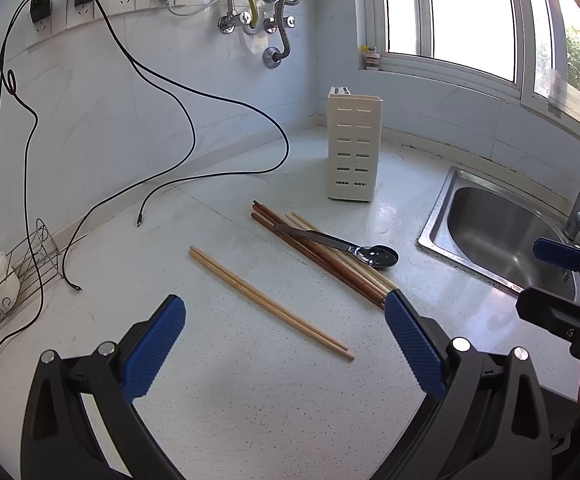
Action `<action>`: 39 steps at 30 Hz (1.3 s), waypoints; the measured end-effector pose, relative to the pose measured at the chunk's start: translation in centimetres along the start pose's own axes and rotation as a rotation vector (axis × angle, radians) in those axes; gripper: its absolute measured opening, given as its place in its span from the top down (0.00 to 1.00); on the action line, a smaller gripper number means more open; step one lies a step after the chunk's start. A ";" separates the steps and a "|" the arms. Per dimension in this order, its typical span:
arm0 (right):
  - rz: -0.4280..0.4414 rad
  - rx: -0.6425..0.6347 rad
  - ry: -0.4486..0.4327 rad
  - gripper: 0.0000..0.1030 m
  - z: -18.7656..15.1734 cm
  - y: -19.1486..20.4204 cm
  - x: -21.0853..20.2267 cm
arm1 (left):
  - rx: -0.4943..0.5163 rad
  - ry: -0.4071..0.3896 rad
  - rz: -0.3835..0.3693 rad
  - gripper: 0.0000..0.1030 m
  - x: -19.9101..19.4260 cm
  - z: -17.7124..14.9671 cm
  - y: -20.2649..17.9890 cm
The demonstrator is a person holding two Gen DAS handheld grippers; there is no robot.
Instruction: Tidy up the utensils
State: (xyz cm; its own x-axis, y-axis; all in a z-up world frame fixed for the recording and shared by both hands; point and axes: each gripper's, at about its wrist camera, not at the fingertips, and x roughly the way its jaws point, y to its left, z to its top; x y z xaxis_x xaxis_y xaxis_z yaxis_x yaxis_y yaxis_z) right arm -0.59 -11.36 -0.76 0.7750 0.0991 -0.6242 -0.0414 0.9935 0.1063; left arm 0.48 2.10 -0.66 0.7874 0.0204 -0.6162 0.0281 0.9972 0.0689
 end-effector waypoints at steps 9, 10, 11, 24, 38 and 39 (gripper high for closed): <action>0.004 0.063 0.040 0.12 1.3 -0.5 2.6 | -0.035 0.070 -0.067 0.05 2.5 1.6 4.8; 0.007 0.064 0.054 0.16 1.5 -0.5 3.1 | -0.042 0.072 -0.078 0.07 2.8 1.9 5.4; 0.009 0.061 0.068 0.17 1.7 -0.4 3.7 | -0.050 0.070 -0.092 0.09 3.1 2.2 6.0; 0.061 -0.046 0.209 0.70 2.6 0.3 9.1 | -0.089 0.141 -0.121 0.33 7.1 2.7 7.3; 0.148 -0.160 0.330 0.83 1.1 1.5 14.5 | -0.136 0.245 -0.086 0.37 9.5 1.0 5.4; 0.147 -0.164 0.331 0.84 1.0 1.5 14.6 | -0.133 0.248 -0.083 0.37 9.6 1.1 5.4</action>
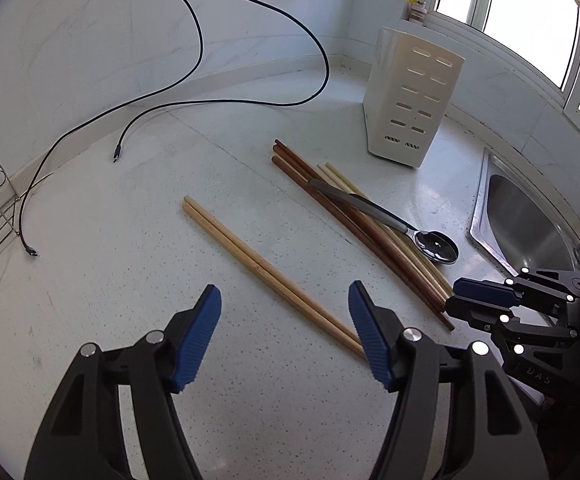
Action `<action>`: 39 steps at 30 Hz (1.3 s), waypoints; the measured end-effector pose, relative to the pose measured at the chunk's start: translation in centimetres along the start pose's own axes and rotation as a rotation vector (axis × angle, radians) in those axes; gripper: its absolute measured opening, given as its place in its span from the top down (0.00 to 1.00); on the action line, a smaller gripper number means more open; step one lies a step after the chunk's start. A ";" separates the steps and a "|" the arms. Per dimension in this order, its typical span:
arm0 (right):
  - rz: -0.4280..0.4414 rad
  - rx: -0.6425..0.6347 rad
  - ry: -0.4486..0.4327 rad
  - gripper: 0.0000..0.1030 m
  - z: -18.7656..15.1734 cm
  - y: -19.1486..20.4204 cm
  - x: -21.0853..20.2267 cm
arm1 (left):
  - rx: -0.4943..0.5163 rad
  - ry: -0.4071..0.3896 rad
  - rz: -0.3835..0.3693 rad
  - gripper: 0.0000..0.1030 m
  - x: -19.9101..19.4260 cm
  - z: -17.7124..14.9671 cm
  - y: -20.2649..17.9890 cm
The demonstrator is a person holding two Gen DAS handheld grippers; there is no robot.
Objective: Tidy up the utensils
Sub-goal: 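Move left gripper toward light wooden chopsticks while right gripper approaches dark brown chopstick bundle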
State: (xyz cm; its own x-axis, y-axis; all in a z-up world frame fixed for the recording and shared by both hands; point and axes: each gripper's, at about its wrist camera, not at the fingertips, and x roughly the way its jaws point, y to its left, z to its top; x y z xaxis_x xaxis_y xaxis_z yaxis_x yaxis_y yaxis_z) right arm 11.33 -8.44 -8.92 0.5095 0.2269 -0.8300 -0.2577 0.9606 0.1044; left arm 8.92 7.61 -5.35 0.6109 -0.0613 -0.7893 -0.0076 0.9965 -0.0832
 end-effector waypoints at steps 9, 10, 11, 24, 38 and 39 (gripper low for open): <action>0.020 -0.005 0.021 0.86 0.1 -0.6 0.9 | -0.006 0.020 0.005 0.39 1.3 0.7 0.3; 0.021 -0.006 0.022 0.86 0.1 -0.6 1.0 | 0.000 0.024 -0.002 0.40 1.3 0.7 0.1; 0.021 -0.006 0.025 0.86 0.2 -0.6 1.1 | 0.008 0.027 -0.010 0.40 1.3 0.5 -0.1; 0.029 -0.010 0.023 0.90 0.1 -0.4 1.3 | 0.013 0.105 -0.017 0.63 3.0 -0.8 -1.4; 0.042 -0.004 0.013 0.90 -0.2 -0.7 0.9 | -0.017 0.148 0.028 0.63 3.9 -0.8 -1.2; 0.045 -0.008 0.012 0.90 -0.2 -0.7 0.9 | -0.016 0.148 0.030 0.63 3.9 -0.8 -1.3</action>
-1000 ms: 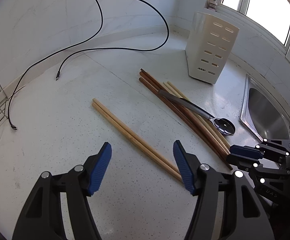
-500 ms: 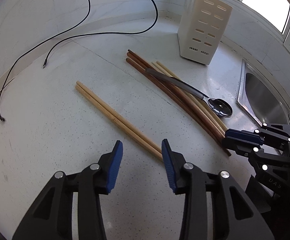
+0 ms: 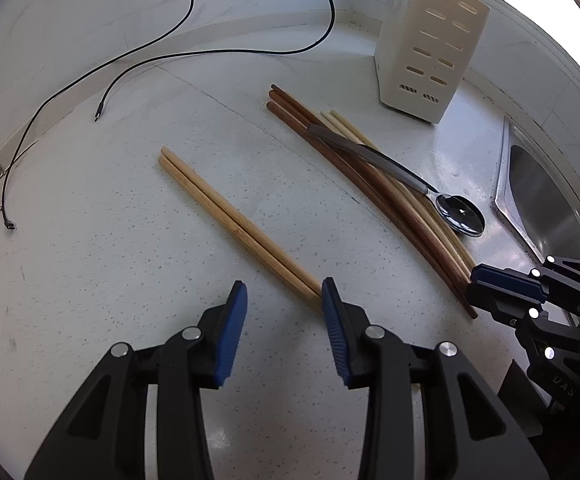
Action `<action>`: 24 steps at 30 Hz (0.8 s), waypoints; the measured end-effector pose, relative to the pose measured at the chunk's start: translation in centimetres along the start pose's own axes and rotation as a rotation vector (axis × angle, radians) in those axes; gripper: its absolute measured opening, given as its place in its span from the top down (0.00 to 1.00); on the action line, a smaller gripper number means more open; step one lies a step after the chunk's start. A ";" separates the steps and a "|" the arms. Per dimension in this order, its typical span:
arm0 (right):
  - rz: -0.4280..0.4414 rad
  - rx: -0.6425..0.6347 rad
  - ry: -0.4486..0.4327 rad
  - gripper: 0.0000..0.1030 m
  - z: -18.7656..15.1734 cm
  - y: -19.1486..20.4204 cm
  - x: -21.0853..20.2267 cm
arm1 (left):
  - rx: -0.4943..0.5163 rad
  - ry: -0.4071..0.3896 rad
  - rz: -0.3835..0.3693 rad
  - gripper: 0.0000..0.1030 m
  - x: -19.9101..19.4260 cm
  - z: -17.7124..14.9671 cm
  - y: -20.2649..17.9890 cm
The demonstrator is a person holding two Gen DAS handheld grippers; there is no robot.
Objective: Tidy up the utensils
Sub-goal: 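Move left gripper toward light wooden chopsticks while right gripper approaches dark brown chopstick bundle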
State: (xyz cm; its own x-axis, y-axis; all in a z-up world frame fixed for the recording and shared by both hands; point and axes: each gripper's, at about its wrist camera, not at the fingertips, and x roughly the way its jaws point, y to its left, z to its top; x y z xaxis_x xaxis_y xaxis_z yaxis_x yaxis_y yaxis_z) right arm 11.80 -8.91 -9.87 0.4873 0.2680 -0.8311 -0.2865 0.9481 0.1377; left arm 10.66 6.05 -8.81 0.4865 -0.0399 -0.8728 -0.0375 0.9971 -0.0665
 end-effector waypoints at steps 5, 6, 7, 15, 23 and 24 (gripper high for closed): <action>-0.006 -0.005 0.009 0.90 0.1 0.0 0.3 | -0.007 0.001 0.005 0.63 -0.2 -0.1 0.3; -0.003 -0.003 0.008 0.90 0.1 -0.1 0.3 | -0.007 0.003 0.009 0.63 -0.2 -0.1 0.3; -0.001 -0.004 0.008 0.90 0.2 -0.1 0.3 | -0.007 0.005 0.012 0.63 -0.2 0.0 0.3; -0.003 -0.019 0.019 0.90 0.2 -0.1 0.7 | -0.018 0.032 0.040 0.63 0.1 0.7 -0.3; -0.029 -0.041 0.015 0.90 0.3 0.6 1.1 | -0.047 0.063 0.088 0.62 0.1 0.8 -0.1; -0.028 -0.041 0.010 0.90 0.2 0.7 1.1 | -0.050 0.064 0.095 0.62 0.1 0.8 0.0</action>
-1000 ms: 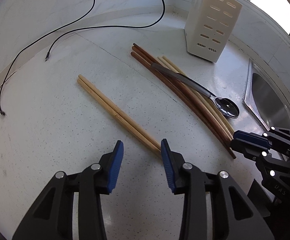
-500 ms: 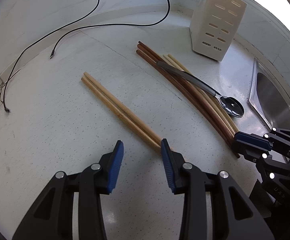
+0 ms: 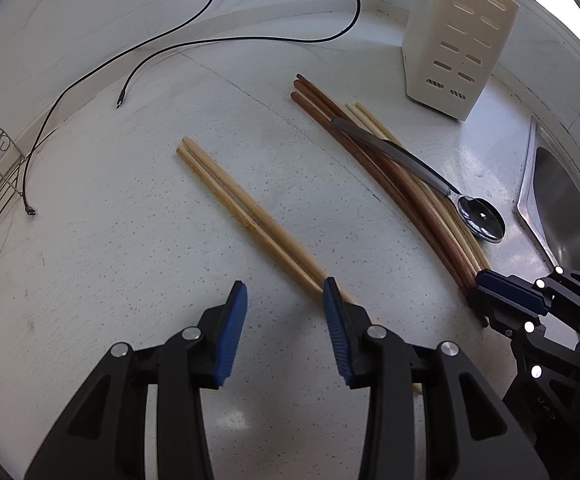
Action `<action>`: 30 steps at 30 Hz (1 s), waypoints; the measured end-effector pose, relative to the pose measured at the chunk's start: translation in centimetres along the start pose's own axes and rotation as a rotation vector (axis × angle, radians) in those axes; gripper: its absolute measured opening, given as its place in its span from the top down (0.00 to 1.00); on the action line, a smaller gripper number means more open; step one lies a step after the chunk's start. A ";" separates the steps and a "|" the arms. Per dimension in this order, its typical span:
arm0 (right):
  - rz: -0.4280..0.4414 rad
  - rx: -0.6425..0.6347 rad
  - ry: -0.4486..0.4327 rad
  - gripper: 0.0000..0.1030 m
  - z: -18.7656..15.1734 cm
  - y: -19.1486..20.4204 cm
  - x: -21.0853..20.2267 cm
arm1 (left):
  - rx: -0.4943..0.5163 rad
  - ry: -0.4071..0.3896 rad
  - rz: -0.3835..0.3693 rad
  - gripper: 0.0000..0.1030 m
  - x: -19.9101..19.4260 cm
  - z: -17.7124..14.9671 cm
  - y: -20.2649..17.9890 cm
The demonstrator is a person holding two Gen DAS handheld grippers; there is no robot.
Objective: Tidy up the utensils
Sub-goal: 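Move left gripper toward light wooden chopsticks while right gripper approaches dark brown chopstick bundle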
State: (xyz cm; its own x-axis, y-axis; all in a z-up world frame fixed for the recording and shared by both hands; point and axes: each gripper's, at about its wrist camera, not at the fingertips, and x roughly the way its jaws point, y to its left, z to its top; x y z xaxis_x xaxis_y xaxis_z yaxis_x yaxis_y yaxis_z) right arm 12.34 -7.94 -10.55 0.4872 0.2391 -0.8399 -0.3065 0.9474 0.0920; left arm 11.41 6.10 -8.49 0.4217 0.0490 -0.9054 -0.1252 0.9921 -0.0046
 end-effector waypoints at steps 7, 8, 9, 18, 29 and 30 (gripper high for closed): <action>0.004 0.010 -0.023 0.91 -0.2 -0.1 0.0 | 0.010 0.006 0.039 0.62 -0.1 0.0 0.2; 0.006 0.013 -0.023 0.92 -0.3 -0.2 0.0 | 0.008 0.005 0.039 0.62 -0.2 -0.1 0.2; 0.007 0.015 -0.025 0.92 -0.2 -0.3 0.0 | 0.004 -0.004 0.019 0.62 -0.4 -0.2 0.2; 0.017 0.034 -0.025 0.92 -0.6 -1.1 -0.4 | 0.007 -0.006 -0.003 0.58 -0.6 -1.2 -1.3; 0.036 0.012 -0.028 0.92 -0.8 -1.1 -0.6 | 0.000 0.021 -0.013 0.57 -1.0 -2.8 -2.7; 0.037 0.008 -0.027 0.92 -0.8 -1.0 -0.6 | -0.002 0.019 -0.012 0.57 -1.0 -2.9 -2.7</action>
State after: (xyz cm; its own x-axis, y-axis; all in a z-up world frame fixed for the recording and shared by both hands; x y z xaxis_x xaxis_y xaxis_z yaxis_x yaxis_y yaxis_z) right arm 11.70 -9.23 -10.51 0.4976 0.2791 -0.8213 -0.3181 0.9396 0.1265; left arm 8.73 3.03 -8.80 0.4056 0.0347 -0.9134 -0.1222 0.9924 -0.0166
